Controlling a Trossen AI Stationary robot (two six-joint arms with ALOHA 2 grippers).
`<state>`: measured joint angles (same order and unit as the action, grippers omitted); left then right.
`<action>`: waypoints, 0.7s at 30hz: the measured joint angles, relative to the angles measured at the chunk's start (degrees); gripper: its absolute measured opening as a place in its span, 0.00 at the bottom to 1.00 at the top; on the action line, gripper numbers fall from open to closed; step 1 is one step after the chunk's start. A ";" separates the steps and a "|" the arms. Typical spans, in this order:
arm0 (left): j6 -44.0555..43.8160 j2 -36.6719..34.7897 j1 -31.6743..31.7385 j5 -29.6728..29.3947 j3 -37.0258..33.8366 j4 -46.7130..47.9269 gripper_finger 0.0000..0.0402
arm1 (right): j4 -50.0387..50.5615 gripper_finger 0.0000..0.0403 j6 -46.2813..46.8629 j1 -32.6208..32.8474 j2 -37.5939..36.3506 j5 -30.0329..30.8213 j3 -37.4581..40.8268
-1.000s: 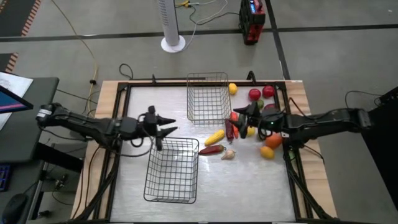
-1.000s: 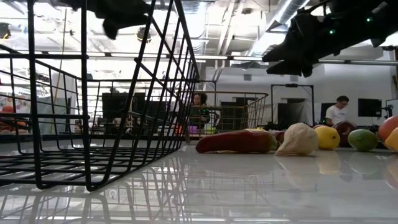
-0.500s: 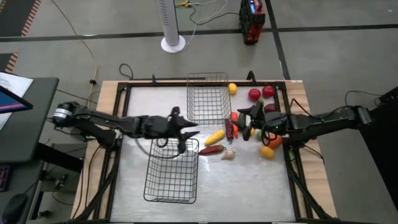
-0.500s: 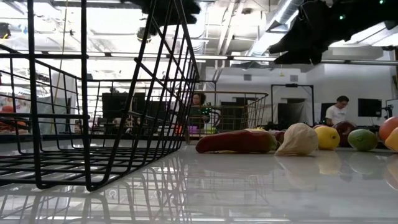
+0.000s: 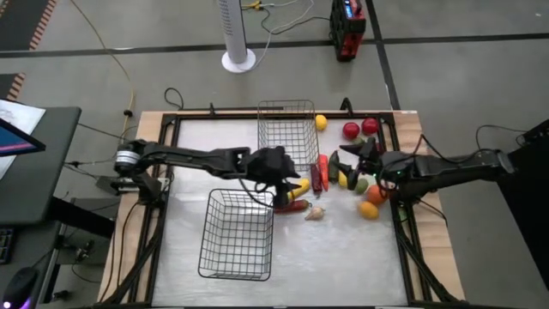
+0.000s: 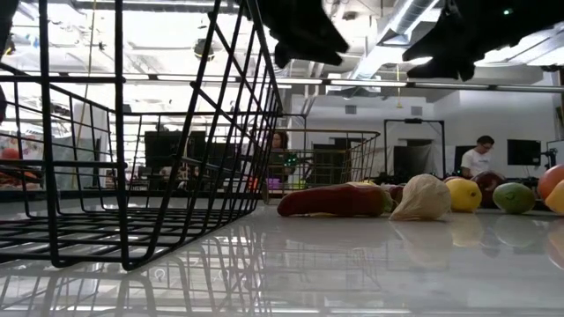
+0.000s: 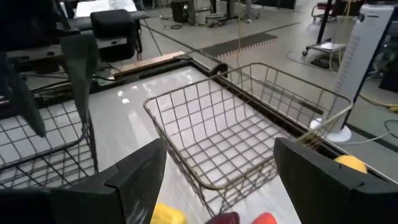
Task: Sort produce into baskets
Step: Put the garlic into the gold wire basket
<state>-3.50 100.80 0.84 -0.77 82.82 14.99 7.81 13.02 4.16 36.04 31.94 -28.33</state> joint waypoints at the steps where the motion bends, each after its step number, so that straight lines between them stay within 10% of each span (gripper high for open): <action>1: 0.67 0.97 0.20 0.52 1.16 0.32 0.34 | -0.16 0.81 0.00 0.16 -0.68 0.05 0.37; 21: 1.42 17.47 -0.97 7.80 16.30 9.75 0.34 | 6.95 0.81 2.11 4.36 -10.70 5.09 1.57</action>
<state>-2.08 118.27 -0.13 7.03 99.12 24.74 14.76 15.13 8.52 25.34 37.03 -26.76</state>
